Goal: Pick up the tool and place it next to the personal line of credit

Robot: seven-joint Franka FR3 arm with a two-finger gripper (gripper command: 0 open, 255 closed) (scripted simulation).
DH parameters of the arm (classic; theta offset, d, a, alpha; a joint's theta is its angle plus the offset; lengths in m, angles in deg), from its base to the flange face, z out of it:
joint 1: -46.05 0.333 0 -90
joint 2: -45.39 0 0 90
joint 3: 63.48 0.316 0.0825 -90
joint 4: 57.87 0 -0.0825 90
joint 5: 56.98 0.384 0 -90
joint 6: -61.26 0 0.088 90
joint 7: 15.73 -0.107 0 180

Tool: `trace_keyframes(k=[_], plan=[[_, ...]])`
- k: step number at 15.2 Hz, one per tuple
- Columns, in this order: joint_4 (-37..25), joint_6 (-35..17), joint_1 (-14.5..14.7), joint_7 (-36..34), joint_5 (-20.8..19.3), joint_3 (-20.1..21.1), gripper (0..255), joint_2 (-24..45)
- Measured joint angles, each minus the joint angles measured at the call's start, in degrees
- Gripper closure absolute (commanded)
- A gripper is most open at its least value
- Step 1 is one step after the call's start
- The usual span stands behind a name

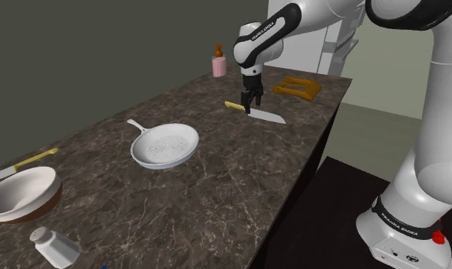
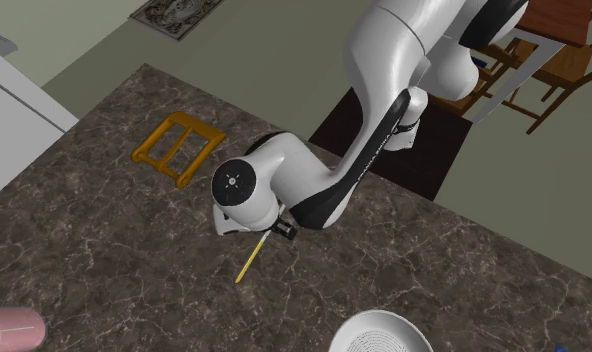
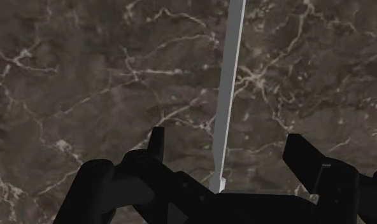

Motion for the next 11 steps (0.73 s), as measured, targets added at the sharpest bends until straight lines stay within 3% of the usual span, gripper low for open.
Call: trace_keyframes(k=[9, 10, 11], plan=[[1.48, -2.49, -0.1, 0.26, 0.29, 0.09, 0, 1.01], [1.48, -2.49, -0.1, 0.26, 0.29, 0.09, 255, 1.01], [1.48, -2.49, -0.1, 0.26, 0.29, 0.09, 255, 1.01]])
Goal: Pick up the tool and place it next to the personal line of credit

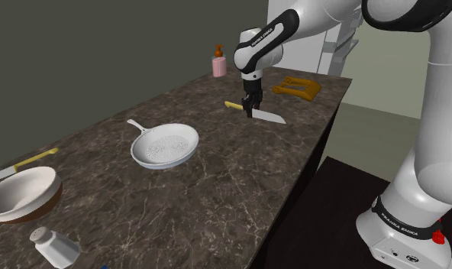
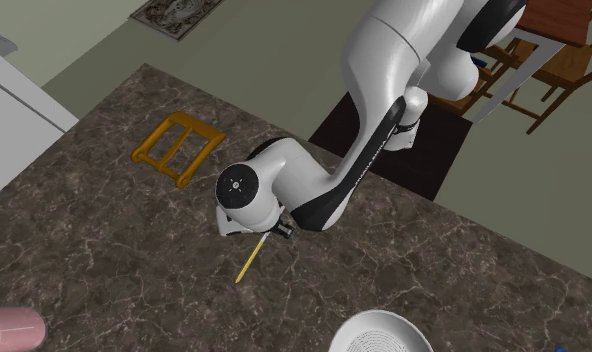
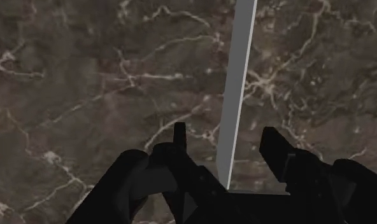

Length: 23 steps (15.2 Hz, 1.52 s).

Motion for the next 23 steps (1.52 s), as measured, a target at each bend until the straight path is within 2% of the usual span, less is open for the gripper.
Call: trace_keyframes(k=[10, 23], plan=[[-0.06, 0.27, 0.05, -0.08, -0.05, 0.0, 255, -0.23], [-4.84, 8.72, 0.18, -0.57, -1.02, -0.37, 255, -3.99]])
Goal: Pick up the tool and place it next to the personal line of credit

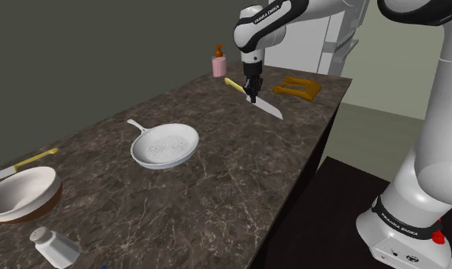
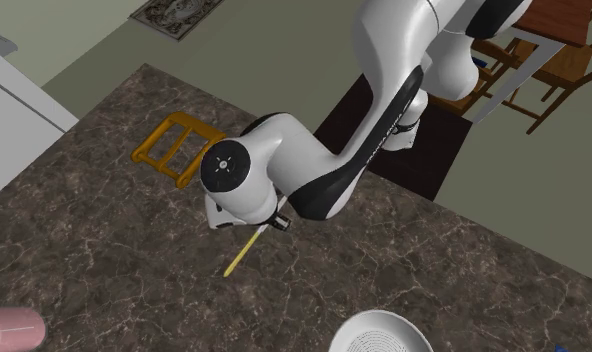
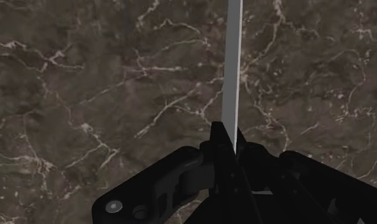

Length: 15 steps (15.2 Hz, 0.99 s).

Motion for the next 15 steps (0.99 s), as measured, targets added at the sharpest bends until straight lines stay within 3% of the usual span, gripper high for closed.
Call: trace_keyframes(k=[9, 15], plan=[[-4.18, 6.17, 0.11, -0.36, -0.5, -0.11, 255, -2.03], [1.89, 5.04, 4.01, -6.73, -1.19, 2.36, 255, -7.11]])
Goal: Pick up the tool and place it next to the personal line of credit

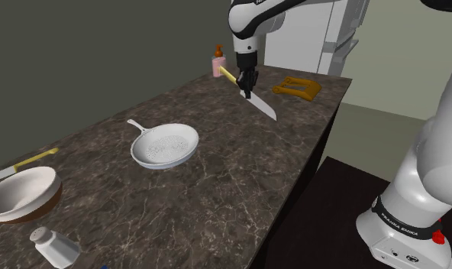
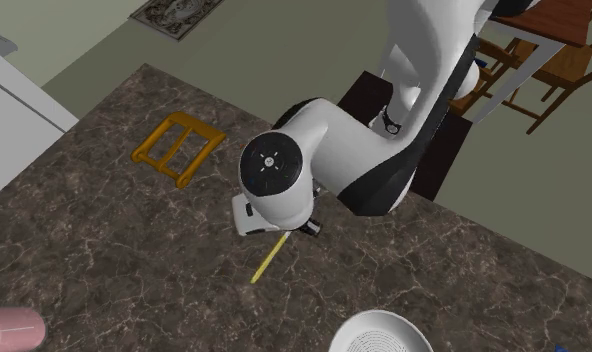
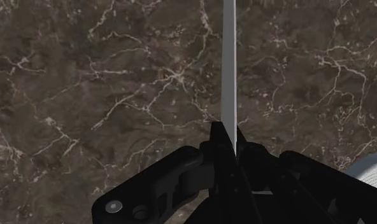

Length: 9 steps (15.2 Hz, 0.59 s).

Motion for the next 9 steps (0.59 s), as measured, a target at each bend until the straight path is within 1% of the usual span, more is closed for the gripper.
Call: trace_keyframes(k=[5, 7, 9], plan=[[4.76, -1.18, 3.59, -6.43, -0.13, 2.85, 255, -3.71], [4.75, -0.96, 4.89, -8.83, 0.03, 4.01, 255, -3.99], [6.66, -1.47, 6.39, -11.63, 0.14, 5.37, 255, -5.47]])
